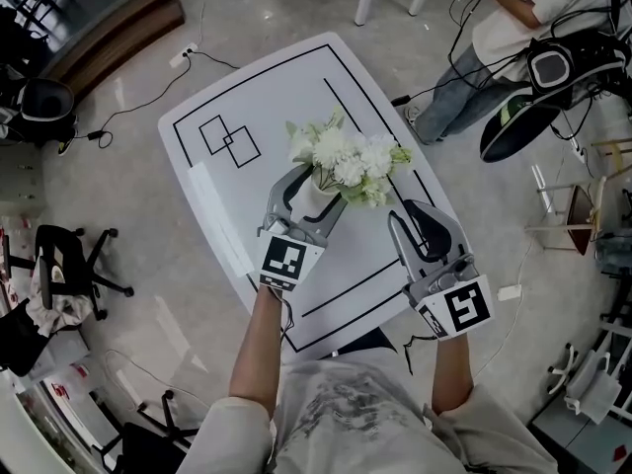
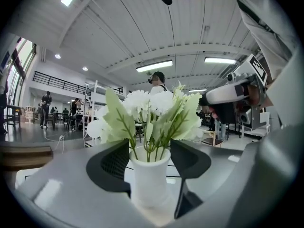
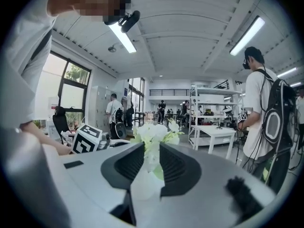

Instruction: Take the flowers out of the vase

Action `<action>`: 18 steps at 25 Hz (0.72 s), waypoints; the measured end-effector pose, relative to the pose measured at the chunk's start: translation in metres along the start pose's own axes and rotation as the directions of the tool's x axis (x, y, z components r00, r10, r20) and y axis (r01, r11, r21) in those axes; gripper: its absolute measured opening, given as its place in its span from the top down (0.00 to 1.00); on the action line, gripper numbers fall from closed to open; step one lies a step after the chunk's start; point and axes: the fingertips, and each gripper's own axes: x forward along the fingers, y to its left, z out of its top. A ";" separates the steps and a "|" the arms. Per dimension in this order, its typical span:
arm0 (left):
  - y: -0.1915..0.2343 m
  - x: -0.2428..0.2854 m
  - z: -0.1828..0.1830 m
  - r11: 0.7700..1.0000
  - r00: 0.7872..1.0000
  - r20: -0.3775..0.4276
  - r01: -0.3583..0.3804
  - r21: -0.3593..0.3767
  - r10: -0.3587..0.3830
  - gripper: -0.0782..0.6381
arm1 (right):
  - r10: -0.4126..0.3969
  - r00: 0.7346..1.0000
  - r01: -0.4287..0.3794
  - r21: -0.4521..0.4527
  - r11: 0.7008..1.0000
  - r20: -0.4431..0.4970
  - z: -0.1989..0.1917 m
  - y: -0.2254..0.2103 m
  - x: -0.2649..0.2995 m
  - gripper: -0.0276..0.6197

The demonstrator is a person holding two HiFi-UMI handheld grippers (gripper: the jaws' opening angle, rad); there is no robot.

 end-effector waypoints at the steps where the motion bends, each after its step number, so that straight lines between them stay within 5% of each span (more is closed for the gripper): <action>1: 0.000 0.000 0.000 1.000 1.000 0.000 -0.001 -0.001 0.001 0.50 | 0.006 1.000 -0.006 0.001 1.000 0.000 -0.001 -0.002 0.004 0.79; 18: -0.003 0.001 0.001 1.000 1.000 -0.002 -0.022 -0.007 0.021 0.51 | 0.092 0.996 -0.092 0.001 0.996 -0.018 -0.021 -0.005 0.044 0.63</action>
